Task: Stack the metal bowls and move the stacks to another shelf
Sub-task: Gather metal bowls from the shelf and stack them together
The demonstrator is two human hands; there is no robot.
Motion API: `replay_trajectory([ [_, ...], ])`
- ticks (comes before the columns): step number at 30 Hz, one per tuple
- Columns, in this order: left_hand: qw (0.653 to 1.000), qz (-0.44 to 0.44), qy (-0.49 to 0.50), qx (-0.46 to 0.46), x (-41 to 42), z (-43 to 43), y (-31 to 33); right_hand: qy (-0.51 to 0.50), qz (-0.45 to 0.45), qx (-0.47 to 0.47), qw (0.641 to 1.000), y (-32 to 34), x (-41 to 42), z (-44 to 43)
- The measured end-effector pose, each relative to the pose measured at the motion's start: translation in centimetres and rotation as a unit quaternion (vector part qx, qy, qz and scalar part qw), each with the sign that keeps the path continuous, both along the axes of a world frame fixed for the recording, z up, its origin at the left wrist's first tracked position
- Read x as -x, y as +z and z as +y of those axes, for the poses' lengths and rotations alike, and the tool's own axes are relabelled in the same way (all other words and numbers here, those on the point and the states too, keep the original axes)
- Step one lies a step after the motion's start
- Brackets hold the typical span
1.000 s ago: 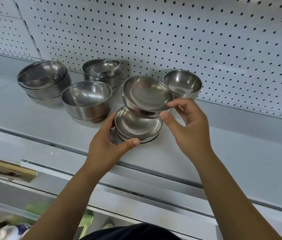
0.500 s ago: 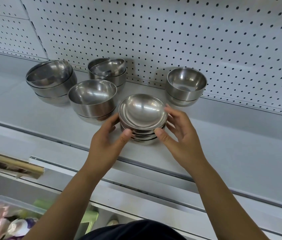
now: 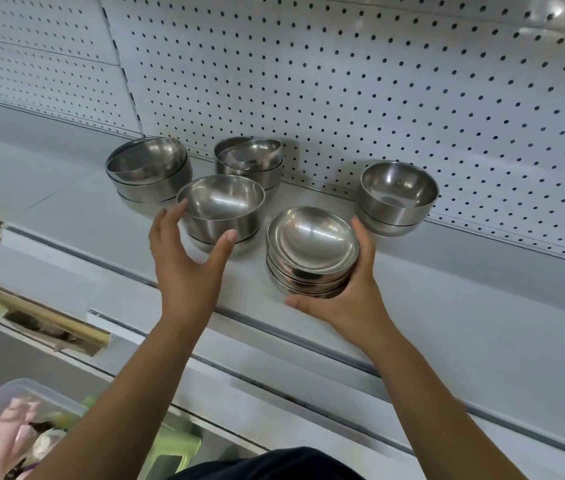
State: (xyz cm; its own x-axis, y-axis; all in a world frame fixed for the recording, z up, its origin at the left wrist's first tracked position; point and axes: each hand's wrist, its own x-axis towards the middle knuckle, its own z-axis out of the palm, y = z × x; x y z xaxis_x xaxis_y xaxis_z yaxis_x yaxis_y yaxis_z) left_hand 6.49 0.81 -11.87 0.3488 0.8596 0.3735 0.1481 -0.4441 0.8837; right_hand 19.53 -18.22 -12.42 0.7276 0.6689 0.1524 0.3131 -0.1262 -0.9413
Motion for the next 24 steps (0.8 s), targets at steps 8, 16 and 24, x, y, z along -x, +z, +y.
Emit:
replay_trajectory([
  [8, 1.0, 0.013, -0.006, -0.026, -0.2, 0.9, 0.4, -0.024, -0.008, -0.014, 1.0, 0.0, 0.1, -0.1],
  [16, 0.998, -0.035, 0.003, -0.046, -0.1, 0.0, 1.1, -0.066, -0.005, -0.068, 0.995, 0.2, 0.0, -1.1],
  [24, 0.991, -0.021, -0.073, -0.112, -1.9, -4.4, 1.4, -0.14, -0.029, -0.096, 0.985, 1.0, -1.5, -5.9],
])
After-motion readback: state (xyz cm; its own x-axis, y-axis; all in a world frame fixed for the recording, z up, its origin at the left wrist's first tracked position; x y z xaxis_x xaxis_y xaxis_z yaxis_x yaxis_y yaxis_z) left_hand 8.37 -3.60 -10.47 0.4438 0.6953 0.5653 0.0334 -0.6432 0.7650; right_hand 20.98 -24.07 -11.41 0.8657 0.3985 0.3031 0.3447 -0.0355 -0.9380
